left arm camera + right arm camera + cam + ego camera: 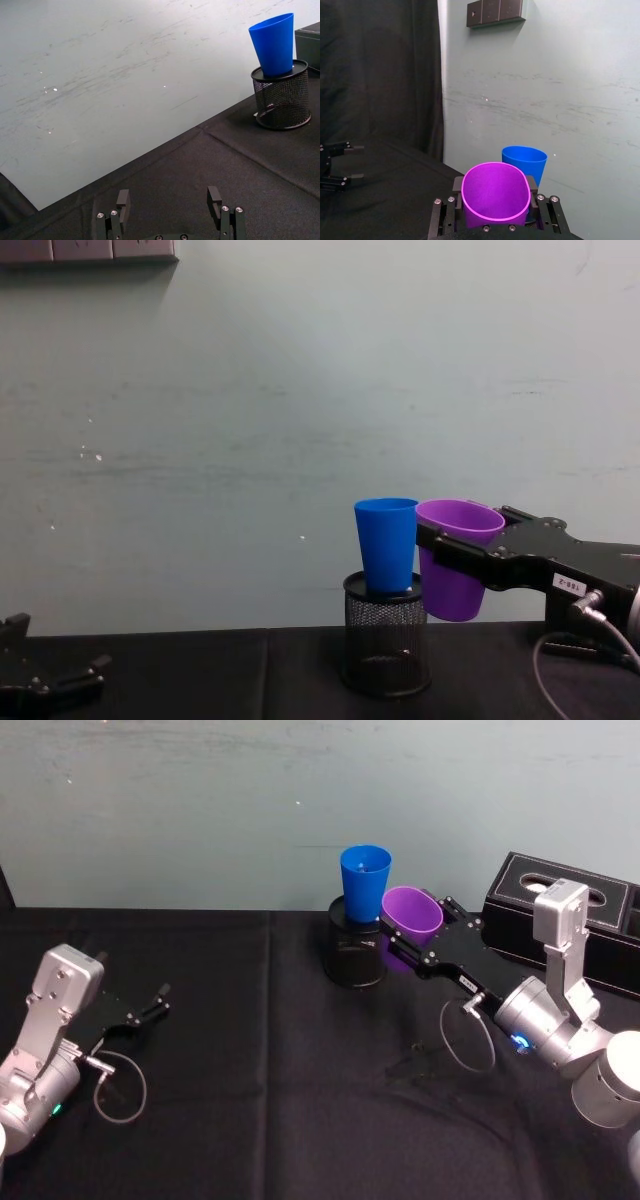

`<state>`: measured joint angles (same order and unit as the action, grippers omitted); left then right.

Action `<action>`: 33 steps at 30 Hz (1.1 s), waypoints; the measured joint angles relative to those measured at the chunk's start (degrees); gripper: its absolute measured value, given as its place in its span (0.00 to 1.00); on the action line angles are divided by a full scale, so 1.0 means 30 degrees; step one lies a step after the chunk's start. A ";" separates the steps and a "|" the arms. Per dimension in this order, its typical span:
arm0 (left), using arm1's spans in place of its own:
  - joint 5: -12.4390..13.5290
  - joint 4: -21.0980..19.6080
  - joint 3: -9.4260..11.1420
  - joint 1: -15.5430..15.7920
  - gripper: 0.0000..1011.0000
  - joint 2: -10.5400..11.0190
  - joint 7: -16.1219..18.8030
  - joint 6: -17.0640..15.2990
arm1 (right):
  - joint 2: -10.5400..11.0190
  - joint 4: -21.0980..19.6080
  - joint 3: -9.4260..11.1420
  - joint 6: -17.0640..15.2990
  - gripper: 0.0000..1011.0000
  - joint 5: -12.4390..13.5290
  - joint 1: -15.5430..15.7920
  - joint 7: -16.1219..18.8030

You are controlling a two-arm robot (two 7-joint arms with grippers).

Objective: Pick up one cup with a gripper and tap it against the other cup.

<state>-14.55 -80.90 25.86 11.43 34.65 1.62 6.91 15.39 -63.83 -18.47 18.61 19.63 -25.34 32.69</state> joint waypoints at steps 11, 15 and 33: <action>0.0000 0.0000 0.0001 0.0000 1.00 0.0000 0.0000 0.0000 | -0.0009 0.0022 0.0000 0.0017 0.72 -0.0004 -0.0021 0.0026; 0.0000 0.0000 0.0001 0.0000 1.00 0.0000 0.0000 0.0000 | -0.0009 0.0024 0.0001 0.0017 0.72 -0.0003 -0.0026 0.0026; 0.0000 0.0000 0.0001 0.0000 1.00 0.0000 0.0000 0.0000 | -0.0009 0.0023 0.0001 0.0016 0.72 -0.0001 -0.0028 0.0024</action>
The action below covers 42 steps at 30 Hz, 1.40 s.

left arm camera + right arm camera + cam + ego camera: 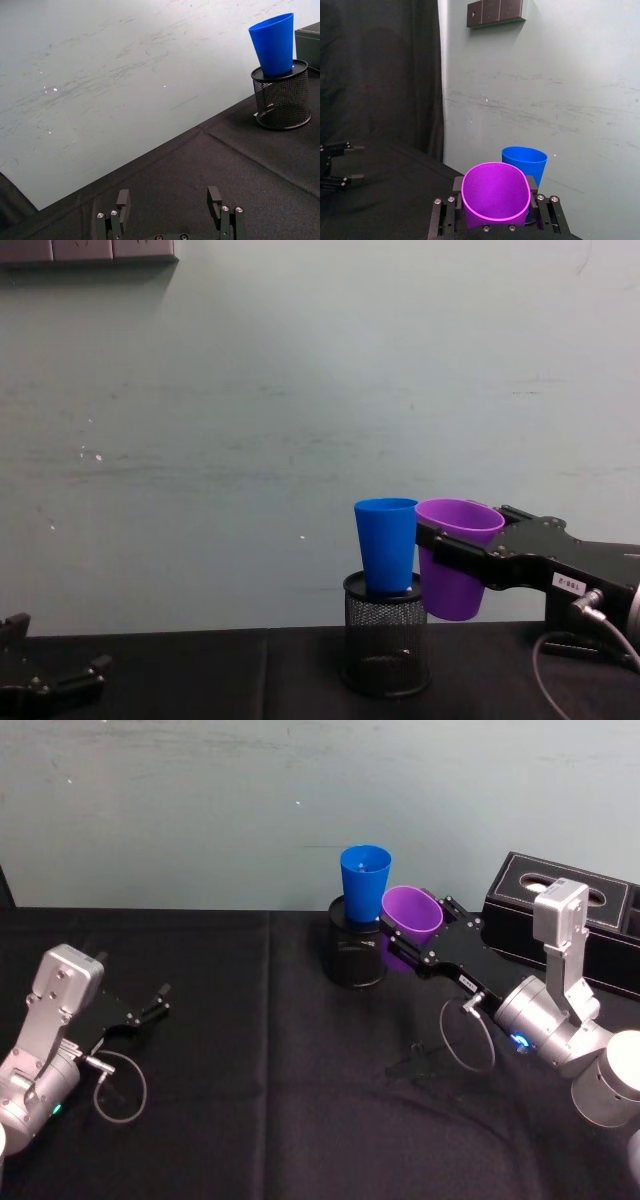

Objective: Pick up one cup with a gripper and tap it against the other cup.

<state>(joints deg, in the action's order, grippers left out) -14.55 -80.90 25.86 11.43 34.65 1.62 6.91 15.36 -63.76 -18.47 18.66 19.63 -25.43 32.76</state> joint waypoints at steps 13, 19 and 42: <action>-0.0001 0.0001 0.0000 -0.0001 1.00 0.0001 0.0000 0.0001 | -0.0001 0.0000 0.0000 0.0000 0.72 0.0001 0.0000 -0.0001; 0.0000 0.0000 -0.0001 0.0001 1.00 0.0000 0.0000 0.0000 | 0.0142 -0.0659 -0.0018 -0.0168 0.72 0.0255 0.0553 -0.0007; 0.0000 0.0000 0.0000 0.0001 1.00 0.0000 0.0000 0.0000 | 0.1088 -0.2989 0.0078 -0.1116 0.72 0.0948 0.3165 -0.0667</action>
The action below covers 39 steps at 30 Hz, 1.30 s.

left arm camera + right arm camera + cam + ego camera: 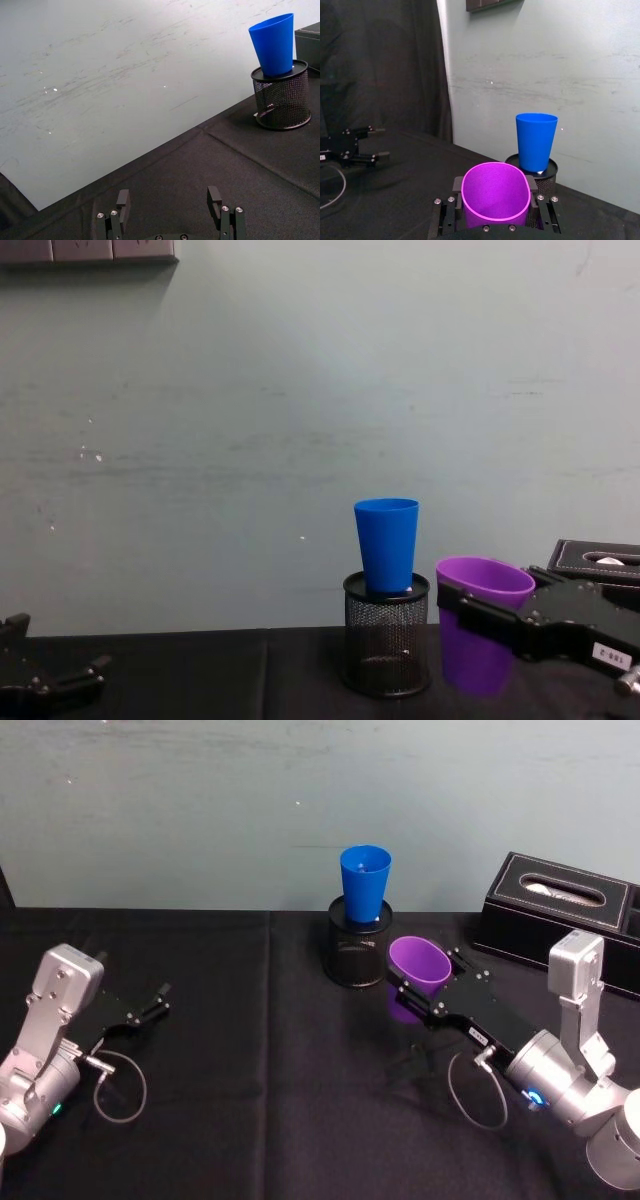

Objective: Pick up one cup with a gripper and tap it against the other cup.

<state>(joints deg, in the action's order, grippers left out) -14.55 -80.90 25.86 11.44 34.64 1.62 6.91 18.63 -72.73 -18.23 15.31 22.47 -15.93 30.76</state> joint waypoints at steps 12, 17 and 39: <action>0.0000 0.0000 0.0000 0.0000 1.00 0.0000 0.0000 0.0001 | -0.0038 0.0634 -0.0264 0.0317 0.72 -0.0395 0.0314 -0.0075; -0.0001 -0.0001 0.0000 0.0000 1.00 0.0000 0.0000 0.0000 | -0.0101 0.0754 -0.0250 0.0271 0.72 -0.0418 0.0542 -0.0205; 0.0000 0.0000 0.0000 -0.0001 1.00 0.0000 0.0001 0.0000 | -0.0456 0.1714 -0.0166 0.0758 0.72 -0.0312 0.1118 -0.0055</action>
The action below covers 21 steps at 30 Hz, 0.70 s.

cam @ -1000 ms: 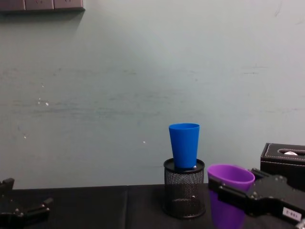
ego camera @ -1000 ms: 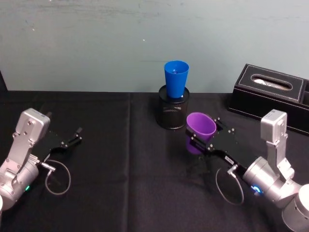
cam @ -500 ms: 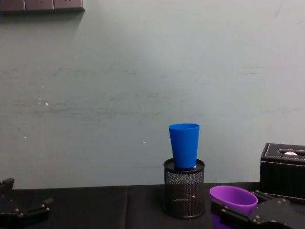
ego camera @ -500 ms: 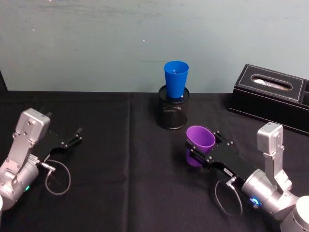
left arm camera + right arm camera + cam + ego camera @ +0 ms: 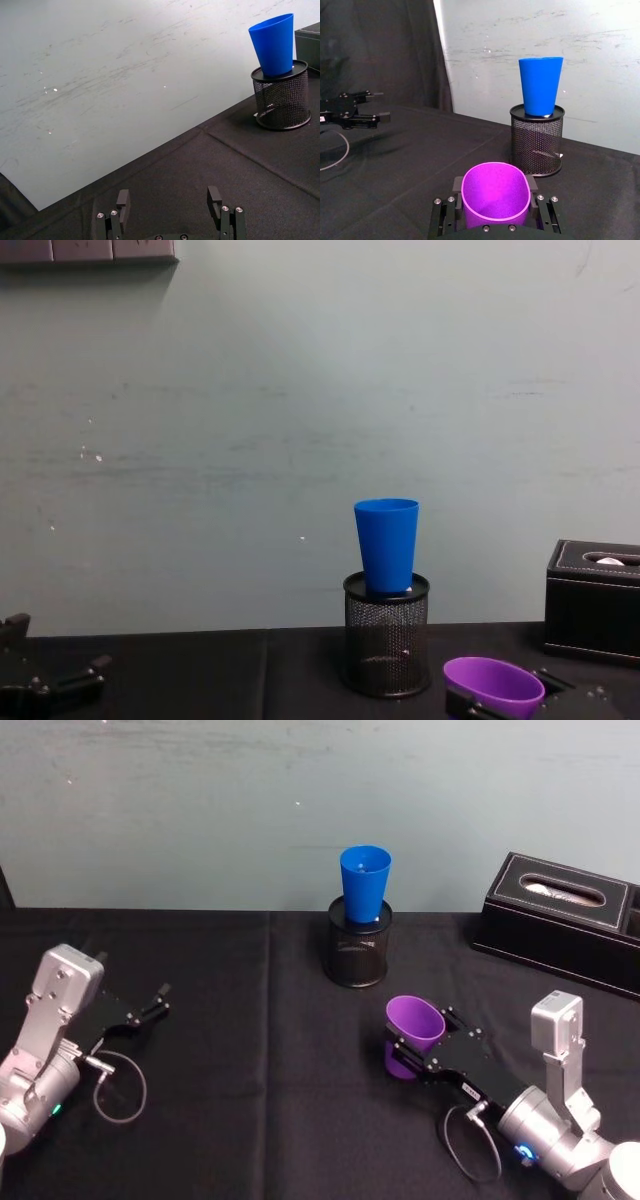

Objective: Pick up one cup with a gripper and tap it against the other cup.

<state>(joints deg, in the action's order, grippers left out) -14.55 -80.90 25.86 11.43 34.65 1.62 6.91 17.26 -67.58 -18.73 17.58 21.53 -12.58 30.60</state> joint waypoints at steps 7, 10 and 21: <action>0.0000 0.0000 -0.0001 0.0001 1.00 0.0000 -0.0001 0.0000 | -0.0172 0.0441 0.0053 0.0353 0.72 0.0033 -0.0057 0.0169; 0.0000 0.0000 -0.0001 0.0000 1.00 0.0001 -0.0001 0.0001 | -0.0213 0.0552 0.0059 0.0392 0.72 0.0041 -0.0082 0.0207; 0.0001 0.0000 0.0000 0.0000 1.00 0.0000 -0.0001 0.0000 | -0.0231 0.0622 0.0057 0.0395 0.72 0.0051 -0.0109 0.0287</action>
<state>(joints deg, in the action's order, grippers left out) -14.55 -80.90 25.86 11.43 34.65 1.62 6.91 16.57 -65.72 -18.56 18.77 21.69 -12.90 31.46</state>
